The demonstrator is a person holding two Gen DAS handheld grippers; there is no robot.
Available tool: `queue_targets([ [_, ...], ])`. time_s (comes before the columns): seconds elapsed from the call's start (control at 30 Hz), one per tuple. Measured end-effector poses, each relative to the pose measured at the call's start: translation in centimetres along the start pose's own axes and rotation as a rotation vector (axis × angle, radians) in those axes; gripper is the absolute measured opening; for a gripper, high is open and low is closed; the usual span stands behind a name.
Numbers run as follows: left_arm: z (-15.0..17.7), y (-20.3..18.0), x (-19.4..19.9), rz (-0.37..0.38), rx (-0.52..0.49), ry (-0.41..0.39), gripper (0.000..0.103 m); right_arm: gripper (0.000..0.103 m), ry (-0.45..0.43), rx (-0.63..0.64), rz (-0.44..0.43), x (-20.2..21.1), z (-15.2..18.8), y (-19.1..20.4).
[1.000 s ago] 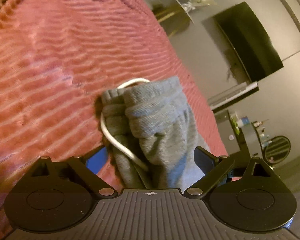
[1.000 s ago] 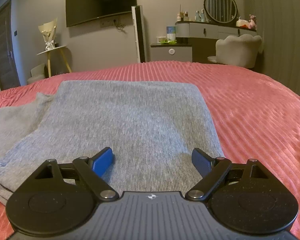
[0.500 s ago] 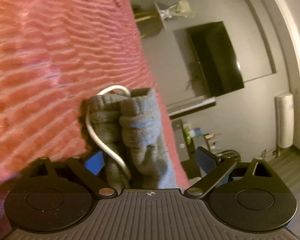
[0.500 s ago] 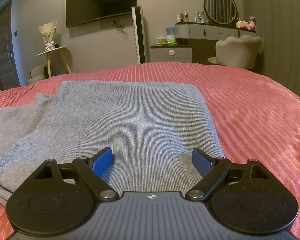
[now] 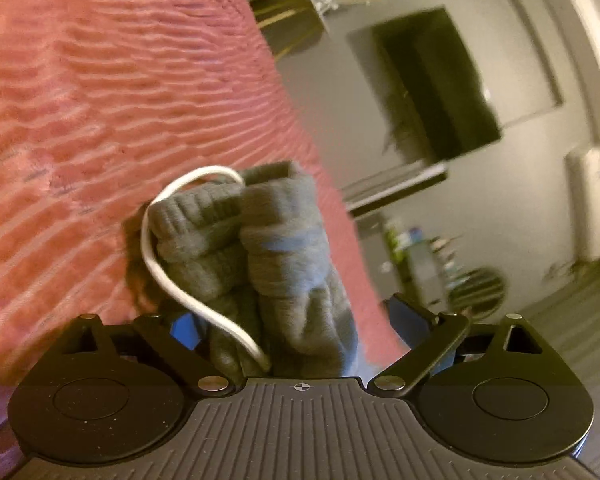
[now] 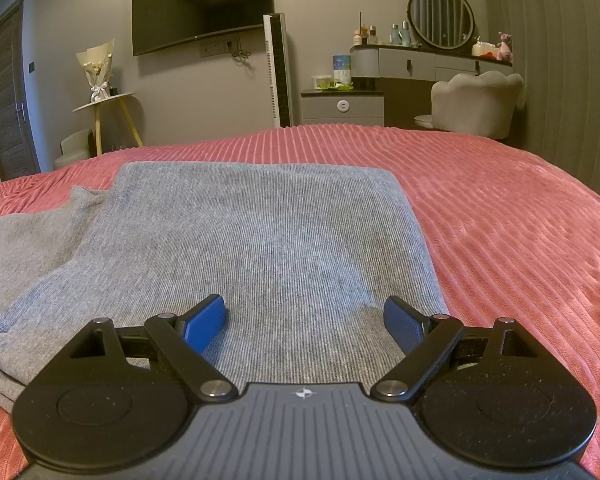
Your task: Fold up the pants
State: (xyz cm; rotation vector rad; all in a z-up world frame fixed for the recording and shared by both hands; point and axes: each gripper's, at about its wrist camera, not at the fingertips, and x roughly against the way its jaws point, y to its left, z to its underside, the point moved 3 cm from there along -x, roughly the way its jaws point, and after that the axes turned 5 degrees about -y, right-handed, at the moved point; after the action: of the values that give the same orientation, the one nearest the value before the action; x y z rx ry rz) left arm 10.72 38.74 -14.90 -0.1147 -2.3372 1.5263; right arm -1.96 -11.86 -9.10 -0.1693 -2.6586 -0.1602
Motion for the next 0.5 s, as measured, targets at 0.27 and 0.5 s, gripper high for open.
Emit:
queue_targets([
  [0.27, 0.0, -0.5, -1.3, -0.095, -0.017, -0.007, 0.096, 0.086, -0.003, 0.003, 0.003, -0.2, 0.0, -0.1],
  [0.5, -0.1, 1.4, -1.0, -0.195, 0.009, 0.027, 0.046, 0.086, -0.004, 0.005, 0.004, -0.2, 0.0, 0.0],
])
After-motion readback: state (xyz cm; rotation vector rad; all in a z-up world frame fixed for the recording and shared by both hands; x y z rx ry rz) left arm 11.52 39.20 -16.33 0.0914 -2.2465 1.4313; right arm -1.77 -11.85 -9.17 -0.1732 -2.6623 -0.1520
